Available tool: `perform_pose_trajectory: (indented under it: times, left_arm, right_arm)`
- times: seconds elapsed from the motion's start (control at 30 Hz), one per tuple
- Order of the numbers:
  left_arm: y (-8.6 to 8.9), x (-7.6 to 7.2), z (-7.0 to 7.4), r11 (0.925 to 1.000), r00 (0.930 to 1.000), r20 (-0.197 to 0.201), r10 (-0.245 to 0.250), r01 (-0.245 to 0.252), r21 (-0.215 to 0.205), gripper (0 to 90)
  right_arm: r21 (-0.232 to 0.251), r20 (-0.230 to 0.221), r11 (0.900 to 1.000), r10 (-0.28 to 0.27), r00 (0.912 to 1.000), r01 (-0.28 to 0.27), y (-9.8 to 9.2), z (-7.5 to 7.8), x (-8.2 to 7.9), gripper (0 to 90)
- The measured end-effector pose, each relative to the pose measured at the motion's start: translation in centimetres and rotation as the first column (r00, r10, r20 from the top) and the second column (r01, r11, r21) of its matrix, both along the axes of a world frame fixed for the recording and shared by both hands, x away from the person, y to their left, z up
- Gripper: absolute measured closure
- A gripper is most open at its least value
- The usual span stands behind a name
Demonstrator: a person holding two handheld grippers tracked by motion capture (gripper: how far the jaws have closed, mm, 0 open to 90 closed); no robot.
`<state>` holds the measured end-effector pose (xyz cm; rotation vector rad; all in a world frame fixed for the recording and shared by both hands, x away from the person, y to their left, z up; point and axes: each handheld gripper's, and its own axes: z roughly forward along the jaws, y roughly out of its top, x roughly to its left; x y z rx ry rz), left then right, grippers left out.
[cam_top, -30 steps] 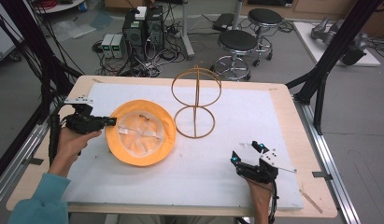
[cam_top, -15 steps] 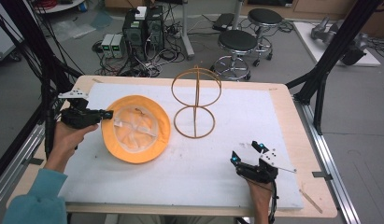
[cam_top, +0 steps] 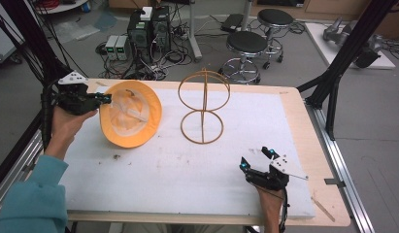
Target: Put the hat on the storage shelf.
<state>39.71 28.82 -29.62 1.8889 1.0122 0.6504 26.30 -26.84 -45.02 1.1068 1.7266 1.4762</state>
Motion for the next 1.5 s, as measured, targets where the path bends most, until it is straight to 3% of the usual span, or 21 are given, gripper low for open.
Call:
perform_pose_trajectory:
  times: [0.13, 0.3, 0.5, 0.67, 0.8, 0.9, 1.17, 1.33, 1.5]
  left_arm:
    - [0.2, 0.3, 0.4, 0.9999, 0.9995, 0.030, 0.006, -0.006, 0.010, 85.3]
    - [-0.5, -0.2, 0.4, 0.9960, 0.9978, 0.047, -0.047, 0.043, 0.079, 85.2]
    - [-1.8, -1.2, 0.2, 0.9925, 0.9941, 0.053, -0.095, 0.090, 0.083, 85.3]
    - [-2.8, -2.4, 0.0, 0.9917, 0.9912, 0.060, -0.118, 0.114, 0.059, 85.2]
    - [-3.2, -3.3, -0.1, 0.9917, 0.9902, 0.055, -0.129, 0.128, 0.017, 85.2]
    - [-3.7, -4.1, -0.1, 0.9890, 0.9875, 0.054, -0.148, 0.148, 0.012, 85.1]
    - [-5.7, -6.0, -0.5, 0.9727, 0.9729, 0.038, -0.228, 0.229, -0.036, 84.9]
    - [-6.7, -6.9, -0.9, 0.9665, 0.9675, 0.031, -0.251, 0.252, -0.048, 84.6]
    - [-7.7, -8.0, -1.6, 0.9541, 0.9585, 0.017, -0.285, 0.285, -0.092, 84.5]
  right_arm:
    - [0.009, 0.000, 1.000, -0.001, 1.0000, 0.001, -0.1, 0.0, 0.0, 10.5]
    - [0.008, 0.001, 1.000, -0.002, 1.0000, 0.002, -0.1, 0.0, 0.0, 10.5]
    - [0.009, 0.001, 1.000, -0.003, 1.0000, 0.003, -0.1, 0.0, 0.0, 10.5]
    - [0.006, 0.003, 1.000, -0.002, 1.0000, 0.002, 0.0, 0.0, -0.1, 10.5]
    - [0.004, 0.004, 1.000, -0.001, 1.0000, 0.001, 0.0, 0.0, -0.1, 10.5]
    - [0.005, 0.004, 1.000, -0.001, 1.0000, 0.001, 0.0, 0.0, -0.1, 10.5]
    - [0.004, 0.006, 1.000, -0.002, 1.0000, 0.002, 0.0, 0.0, -0.1, 10.5]
    - [0.004, 0.006, 1.000, -0.002, 1.0000, 0.002, 0.0, 0.0, -0.1, 10.5]
    - [0.006, 0.003, 1.000, -0.004, 1.0000, 0.004, 0.0, 0.0, -0.1, 10.5]
